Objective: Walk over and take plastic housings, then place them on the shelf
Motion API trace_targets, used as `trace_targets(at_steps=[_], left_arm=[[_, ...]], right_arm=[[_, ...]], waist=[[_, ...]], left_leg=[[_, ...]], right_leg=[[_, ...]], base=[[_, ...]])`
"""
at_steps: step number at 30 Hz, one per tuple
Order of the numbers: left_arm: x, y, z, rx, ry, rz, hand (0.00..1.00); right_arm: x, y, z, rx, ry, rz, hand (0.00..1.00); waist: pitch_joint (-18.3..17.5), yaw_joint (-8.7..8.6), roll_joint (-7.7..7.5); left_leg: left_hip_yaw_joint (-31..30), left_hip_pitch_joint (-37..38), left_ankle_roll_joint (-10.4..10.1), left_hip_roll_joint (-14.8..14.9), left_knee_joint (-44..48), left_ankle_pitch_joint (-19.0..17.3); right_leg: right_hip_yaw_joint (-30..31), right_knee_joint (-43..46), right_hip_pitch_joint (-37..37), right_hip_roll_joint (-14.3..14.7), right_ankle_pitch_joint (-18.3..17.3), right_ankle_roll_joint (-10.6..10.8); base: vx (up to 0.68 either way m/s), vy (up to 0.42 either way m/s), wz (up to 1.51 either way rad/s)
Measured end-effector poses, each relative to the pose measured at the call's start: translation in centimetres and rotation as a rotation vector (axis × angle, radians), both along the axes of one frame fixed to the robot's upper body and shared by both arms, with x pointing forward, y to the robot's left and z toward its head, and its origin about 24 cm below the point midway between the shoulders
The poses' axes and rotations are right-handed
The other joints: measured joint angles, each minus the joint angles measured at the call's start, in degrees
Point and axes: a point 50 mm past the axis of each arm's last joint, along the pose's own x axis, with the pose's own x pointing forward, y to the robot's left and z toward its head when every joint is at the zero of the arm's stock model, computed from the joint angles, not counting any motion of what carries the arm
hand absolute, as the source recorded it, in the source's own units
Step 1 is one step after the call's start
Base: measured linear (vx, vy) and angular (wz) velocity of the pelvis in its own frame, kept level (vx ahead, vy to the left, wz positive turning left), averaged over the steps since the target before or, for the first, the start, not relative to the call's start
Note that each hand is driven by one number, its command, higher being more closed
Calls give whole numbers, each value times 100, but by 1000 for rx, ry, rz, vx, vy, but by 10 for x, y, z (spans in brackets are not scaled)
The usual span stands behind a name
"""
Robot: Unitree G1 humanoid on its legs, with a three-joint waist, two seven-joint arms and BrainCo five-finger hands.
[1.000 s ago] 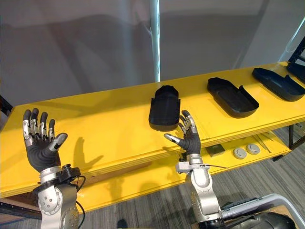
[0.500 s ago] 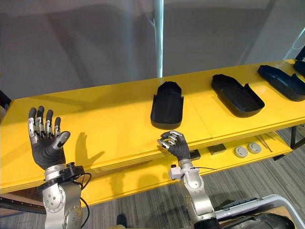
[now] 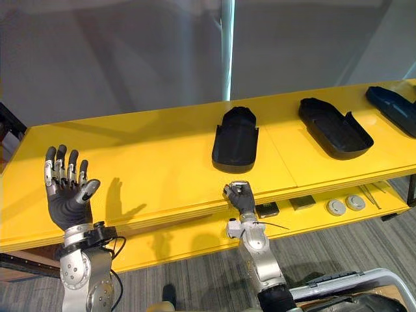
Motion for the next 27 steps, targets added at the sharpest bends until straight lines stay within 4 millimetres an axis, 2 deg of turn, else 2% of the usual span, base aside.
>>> trace_targets(at_steps=[6,10,12,17,27], left_arm=[[0,0,0,4,-1,-3,0],[1,-2,1,16,-9,-28,0],[2,-2,2,19,-9,-33,0],[2,-2,1,19,-4,-35,0],[2,-3,1,21,-4,-41,0]], right_arm=[[25,-21,4,-45,2,-121,100],[33,-37,7,-68,1,-183,100],[39,-44,7,-79,8,-215,100],[45,-54,11,-85,8,-261,100],[53,-60,15,-112,24,-279,100]], waist=[[21,127,36],[34,135,66],[46,198,86],[118,248,185],[148,266,233]], left_leg=[[-45,-14,14,-7,0,37],[-209,-107,38,-40,0,99],[-237,-115,45,-44,0,120],[-328,-118,62,-54,-1,168],[-351,-118,62,-59,-1,178]], right_leg=[[-31,36,8,-1,-1,-1],[-185,53,24,-4,-4,-7],[-204,59,27,-5,-9,-15],[-287,61,79,-7,-37,-17],[-309,76,94,-9,-40,-10]], base=[[-8,-12,4],[-24,-17,18],[-35,-13,10],[-49,-12,9],[-7,-3,1]])
